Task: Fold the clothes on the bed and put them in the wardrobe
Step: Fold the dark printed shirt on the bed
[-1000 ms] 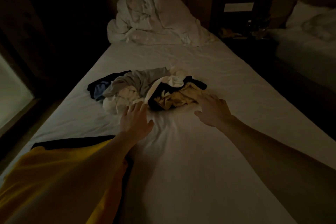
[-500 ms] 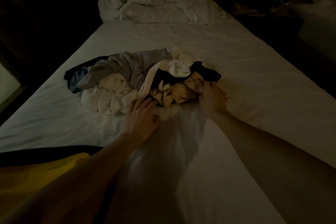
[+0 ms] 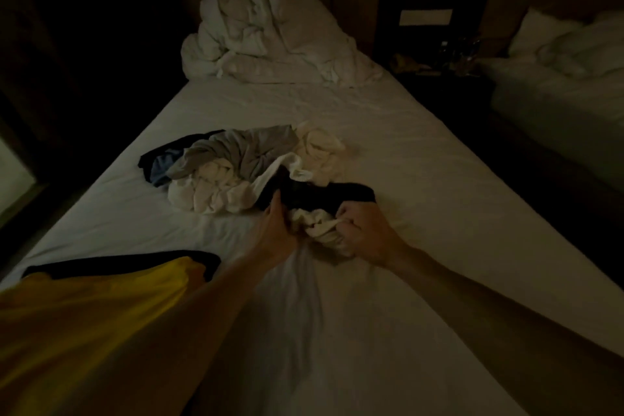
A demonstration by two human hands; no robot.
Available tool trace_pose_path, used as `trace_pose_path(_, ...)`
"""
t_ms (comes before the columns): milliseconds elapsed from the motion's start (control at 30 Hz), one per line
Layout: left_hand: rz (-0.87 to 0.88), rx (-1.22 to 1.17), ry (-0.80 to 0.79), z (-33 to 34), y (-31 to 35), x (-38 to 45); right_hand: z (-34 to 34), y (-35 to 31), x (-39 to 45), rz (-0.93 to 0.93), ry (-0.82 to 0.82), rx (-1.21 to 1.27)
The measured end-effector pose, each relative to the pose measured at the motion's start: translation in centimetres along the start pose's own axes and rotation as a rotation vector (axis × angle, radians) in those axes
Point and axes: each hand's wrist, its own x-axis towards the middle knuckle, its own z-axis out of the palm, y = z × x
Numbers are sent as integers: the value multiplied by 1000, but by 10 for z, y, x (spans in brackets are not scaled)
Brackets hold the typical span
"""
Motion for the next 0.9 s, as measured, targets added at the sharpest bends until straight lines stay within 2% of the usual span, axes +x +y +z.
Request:
trace_pose_path(67, -12, 119, -73, -10, 4, -21, -11, -16, -32, 78, -67, 62)
trace_pose_path(133, 83, 304, -182, -15, 6, -46, -21, -29, -65, 139, -130, 91)
trace_pose_path(200, 176, 461, -245, -17, 11, -74, -24, -36, -96, 144, -185, 97)
trace_pose_path(267, 216, 494, -246, -18, 21, -101, -23, -42, -122, 115, -295, 8)
trace_pose_path(367, 199, 358, -220, -19, 28, -138, -15, -41, -155, 131, -502, -105)
trace_pose_path(467, -1, 60, -275, -11, 21, -161, -6, -41, -181, 196, -582, -97)
trace_pose_path(533, -84, 72, -326, -5, 18, -170, -3, -46, -194, 205, -622, -45)
trace_pose_path(600, -36, 246, -350, 0, 15, -171, -5, -60, -202, 263, -541, 66)
trace_pose_path(667, 47, 355, -355, 6, 14, -167, -6, -52, -198, 299, -323, 154)
trace_pose_path(767, 77, 406, -222, 7, 21, -160, -9, -18, -184, 255, -153, -136)
trace_pose_path(833, 134, 364, -3, 2, 29, -153, -11, -2, -175, 326, -180, -327)
trace_pose_path(900, 95, 129, 208, -8, 40, -144, -7, 9, -168, 410, -237, -491)
